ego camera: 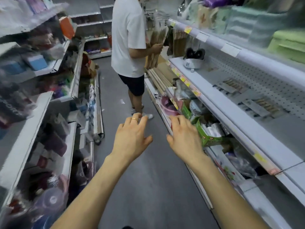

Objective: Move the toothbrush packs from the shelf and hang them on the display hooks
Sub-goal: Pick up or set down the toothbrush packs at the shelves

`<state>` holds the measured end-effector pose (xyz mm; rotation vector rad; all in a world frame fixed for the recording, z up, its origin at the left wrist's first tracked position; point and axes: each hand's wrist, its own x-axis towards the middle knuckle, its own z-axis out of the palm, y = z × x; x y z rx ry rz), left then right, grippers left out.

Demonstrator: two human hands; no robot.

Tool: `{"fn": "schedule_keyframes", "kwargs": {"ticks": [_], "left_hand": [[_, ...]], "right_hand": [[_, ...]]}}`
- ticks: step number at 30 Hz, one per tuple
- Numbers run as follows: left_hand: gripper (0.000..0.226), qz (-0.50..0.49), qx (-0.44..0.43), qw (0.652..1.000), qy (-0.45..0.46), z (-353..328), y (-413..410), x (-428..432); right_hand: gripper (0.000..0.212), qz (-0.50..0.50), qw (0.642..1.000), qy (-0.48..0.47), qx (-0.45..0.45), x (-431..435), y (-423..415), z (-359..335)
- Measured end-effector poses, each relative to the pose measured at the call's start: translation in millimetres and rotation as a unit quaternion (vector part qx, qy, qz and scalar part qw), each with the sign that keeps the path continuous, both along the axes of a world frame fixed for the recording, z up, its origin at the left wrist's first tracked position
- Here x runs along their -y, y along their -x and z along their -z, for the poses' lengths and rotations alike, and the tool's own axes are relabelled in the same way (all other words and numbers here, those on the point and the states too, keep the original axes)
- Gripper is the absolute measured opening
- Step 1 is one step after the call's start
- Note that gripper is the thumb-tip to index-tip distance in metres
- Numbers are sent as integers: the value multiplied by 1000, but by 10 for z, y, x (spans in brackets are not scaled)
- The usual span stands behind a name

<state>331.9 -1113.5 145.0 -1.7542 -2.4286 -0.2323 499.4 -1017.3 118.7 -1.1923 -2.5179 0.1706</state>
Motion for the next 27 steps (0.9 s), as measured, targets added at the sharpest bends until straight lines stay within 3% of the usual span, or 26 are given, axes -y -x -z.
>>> {"fn": "schedule_keyframes", "kwargs": {"ticks": [12, 15, 17, 22, 27], "left_hand": [[61, 263, 35, 964, 9, 356, 463, -3039], [70, 318, 61, 946, 29, 391, 547, -3646], [63, 358, 66, 931, 34, 432, 519, -4086], [63, 442, 80, 889, 85, 724, 190, -4909], [59, 444, 94, 884, 116, 1068, -110, -5586]], "right_hand": [[55, 259, 964, 57, -14, -2098, 80, 307], [56, 328, 942, 71, -25, -2367, 62, 332], [57, 370, 924, 82, -40, -2525, -12, 371], [55, 487, 856, 151, -85, -2715, -446, 656], [54, 557, 803, 169, -129, -3100, -930, 883]]}}
